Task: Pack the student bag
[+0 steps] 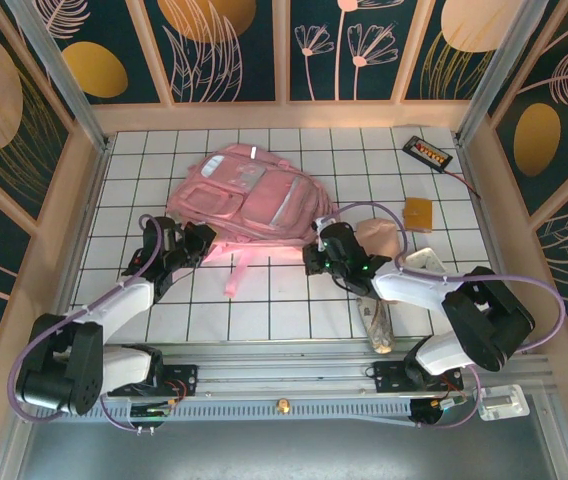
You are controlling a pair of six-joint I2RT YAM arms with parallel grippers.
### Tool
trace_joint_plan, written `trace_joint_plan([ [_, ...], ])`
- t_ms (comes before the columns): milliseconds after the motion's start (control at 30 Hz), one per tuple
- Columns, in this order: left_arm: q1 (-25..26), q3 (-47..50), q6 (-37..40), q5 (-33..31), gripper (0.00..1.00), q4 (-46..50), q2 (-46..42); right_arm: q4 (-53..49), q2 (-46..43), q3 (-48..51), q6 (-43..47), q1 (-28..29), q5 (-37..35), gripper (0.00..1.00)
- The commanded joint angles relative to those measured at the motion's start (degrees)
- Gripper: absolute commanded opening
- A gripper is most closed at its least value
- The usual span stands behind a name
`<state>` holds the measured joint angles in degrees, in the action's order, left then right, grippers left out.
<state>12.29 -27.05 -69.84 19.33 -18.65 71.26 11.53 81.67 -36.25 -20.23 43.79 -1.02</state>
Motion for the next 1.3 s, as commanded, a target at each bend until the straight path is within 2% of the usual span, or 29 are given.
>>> trace_joint_plan([
  [0, -2.1, -5.3, 4.1, 0.1, 0.20, -3.0, 3.8, -1.3, 0.3, -0.4, 0.0, 3.4, -0.2, 0.00],
  [67, -3.1, -8.9, 5.9, 0.8, 0.28, -2.5, 8.0, -1.0, 2.3, -1.5, -1.6, 6.6, -0.2, 0.00],
  [133, -4.4, -13.5, 8.0, 2.1, 0.42, -1.1, 12.8, -0.5, 5.2, -3.2, -4.0, 9.2, -0.2, 0.00],
  [233, -7.0, -17.3, 8.7, 5.3, 0.72, -1.5, 18.2, 0.6, 10.4, -7.3, -7.2, 11.9, 2.2, 0.00],
  [333, -7.8, -16.7, 9.7, 6.8, 0.98, -0.2, 17.9, 0.9, 14.7, -12.2, -8.3, 13.9, 3.8, 0.00],
  [567, -7.8, -7.6, 14.0, 4.4, 0.99, 9.6, 4.3, -0.4, 21.4, -19.3, -7.4, 14.6, 7.3, 0.00],
  [700, -7.8, -2.7, 11.3, 6.9, 0.99, 11.5, -2.1, -1.1, 22.2, -20.4, -6.5, 14.5, 7.9, 0.00],
  [800, -7.7, -1.6, 9.4, 10.4, 0.99, 12.1, -3.2, -0.8, 22.1, -20.2, -6.7, 14.2, 8.1, 0.00],
  [900, -6.3, 1.3, 4.1, 12.4, 0.99, 7.3, -4.1, -0.6, 22.1, -19.7, -6.9, 13.7, 8.6, 0.00],
  [1100, 0.6, 3.2, -1.0, 10.2, 0.99, 2.8, -3.8, -0.5, 21.7, -19.0, -6.9, 12.8, 9.8, 0.00],
  [1267, 2.2, 7.2, -6.1, 8.4, 0.99, -3.6, -5.5, -0.9, 20.9, -19.0, -6.4, 12.3, 10.1, 0.00],
])
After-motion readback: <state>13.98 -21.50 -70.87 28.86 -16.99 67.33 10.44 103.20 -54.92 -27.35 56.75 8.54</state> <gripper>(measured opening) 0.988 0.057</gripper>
